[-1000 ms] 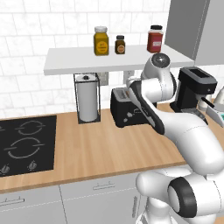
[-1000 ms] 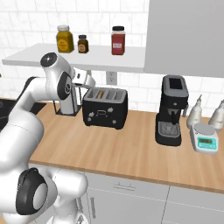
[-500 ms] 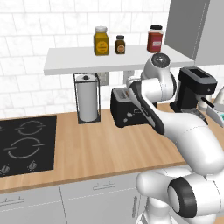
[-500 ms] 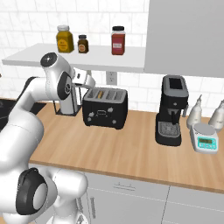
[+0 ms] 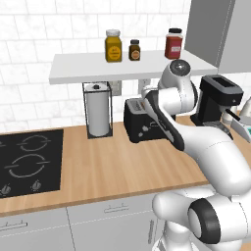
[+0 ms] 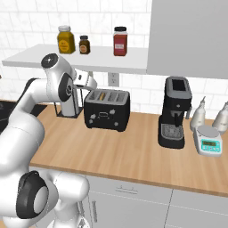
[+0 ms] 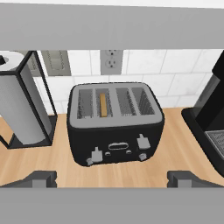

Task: Start the toaster. Once the lever pops up, take the bread to the plate on the dining counter.

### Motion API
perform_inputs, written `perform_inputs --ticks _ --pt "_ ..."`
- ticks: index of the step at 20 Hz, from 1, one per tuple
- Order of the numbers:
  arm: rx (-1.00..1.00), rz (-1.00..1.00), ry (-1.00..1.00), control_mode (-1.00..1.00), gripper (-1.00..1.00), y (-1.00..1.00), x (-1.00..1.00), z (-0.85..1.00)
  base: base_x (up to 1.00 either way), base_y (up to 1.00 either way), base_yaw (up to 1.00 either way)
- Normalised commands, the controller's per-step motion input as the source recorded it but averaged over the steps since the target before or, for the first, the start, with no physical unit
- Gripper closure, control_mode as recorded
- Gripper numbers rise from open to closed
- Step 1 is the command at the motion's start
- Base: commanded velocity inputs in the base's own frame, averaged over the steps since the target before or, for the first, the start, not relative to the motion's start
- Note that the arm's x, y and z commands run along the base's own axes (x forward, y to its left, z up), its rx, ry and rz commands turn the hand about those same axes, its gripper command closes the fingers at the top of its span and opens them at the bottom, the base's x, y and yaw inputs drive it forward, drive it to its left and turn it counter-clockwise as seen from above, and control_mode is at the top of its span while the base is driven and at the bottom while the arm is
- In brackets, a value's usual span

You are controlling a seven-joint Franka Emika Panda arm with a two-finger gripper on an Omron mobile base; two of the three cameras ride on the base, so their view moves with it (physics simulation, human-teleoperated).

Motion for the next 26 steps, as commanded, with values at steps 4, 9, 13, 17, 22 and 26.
perform_inputs --ticks 4,9,13,17,22,26 --pt "0.00 0.00 0.00 -1.00 -1.00 0.00 0.00 0.00 0.00 0.00 0.00" --pt "0.00 0.00 0.00 -1.00 -1.00 0.00 0.00 0.00 0.00 0.00 0.00" --pt "0.00 0.00 0.00 -1.00 -1.00 0.00 0.00 0.00 0.00 0.00 0.00" --pt "0.00 0.00 0.00 -1.00 -1.00 0.00 0.00 0.00 0.00 0.00 0.00" --pt "0.00 0.00 0.00 -1.00 -1.00 0.00 0.00 0.00 0.00 0.00 0.00" --pt "0.00 0.00 0.00 -1.00 -1.00 0.00 0.00 0.00 0.00 0.00 0.00"
